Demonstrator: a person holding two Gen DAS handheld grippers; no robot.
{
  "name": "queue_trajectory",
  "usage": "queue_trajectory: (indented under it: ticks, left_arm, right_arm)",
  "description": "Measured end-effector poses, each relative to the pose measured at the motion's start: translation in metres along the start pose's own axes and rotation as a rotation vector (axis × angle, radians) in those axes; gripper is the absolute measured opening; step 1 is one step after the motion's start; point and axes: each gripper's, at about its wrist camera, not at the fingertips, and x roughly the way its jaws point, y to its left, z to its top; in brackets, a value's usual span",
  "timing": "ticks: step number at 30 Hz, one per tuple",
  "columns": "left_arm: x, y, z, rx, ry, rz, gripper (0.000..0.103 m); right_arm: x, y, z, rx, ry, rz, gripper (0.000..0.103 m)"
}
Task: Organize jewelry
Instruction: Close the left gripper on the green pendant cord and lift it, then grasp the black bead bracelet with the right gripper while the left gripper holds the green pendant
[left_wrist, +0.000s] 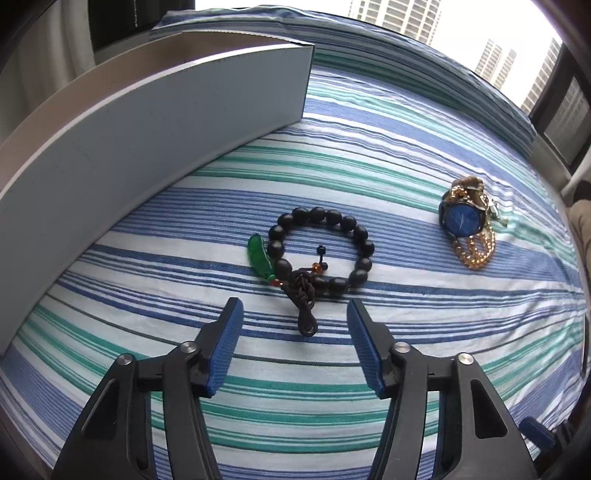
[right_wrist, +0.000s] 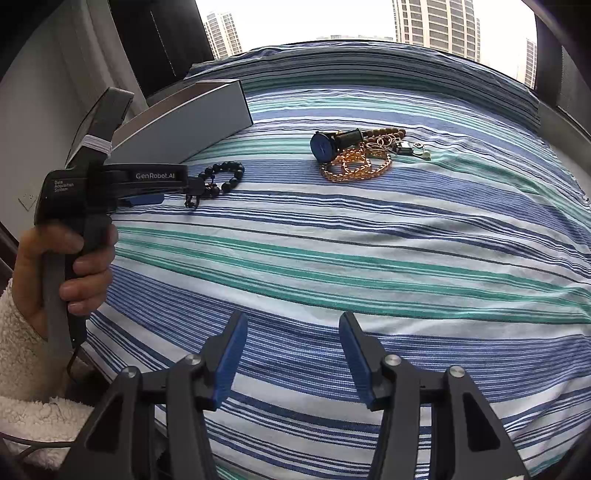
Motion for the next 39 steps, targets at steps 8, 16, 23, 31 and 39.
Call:
queue_trajectory:
  ticks: [8, 16, 23, 31, 39]
  left_arm:
    - [-0.004, 0.009, -0.008, 0.002, 0.005, -0.012, 0.004]
    - [-0.028, 0.029, -0.028, 0.01, 0.004, -0.003, 0.003]
    - [-0.03, 0.05, -0.039, -0.028, 0.012, 0.008, 0.003]
    - [-0.03, 0.063, -0.043, -0.06, 0.014, 0.01, 0.003]
    - [-0.026, 0.062, -0.046, -0.052, 0.018, 0.009, 0.004]
  right_arm:
    - [-0.002, 0.004, 0.0, -0.005, -0.003, -0.007, 0.053]
    - [0.0, 0.013, 0.002, -0.032, 0.001, -0.007, 0.053]
    - [0.02, 0.024, 0.039, -0.069, 0.011, 0.046, 0.053]
    - [0.091, 0.051, 0.128, -0.082, 0.011, 0.069, 0.052]
    - [0.149, 0.078, 0.153, -0.113, 0.039, 0.067, 0.037]
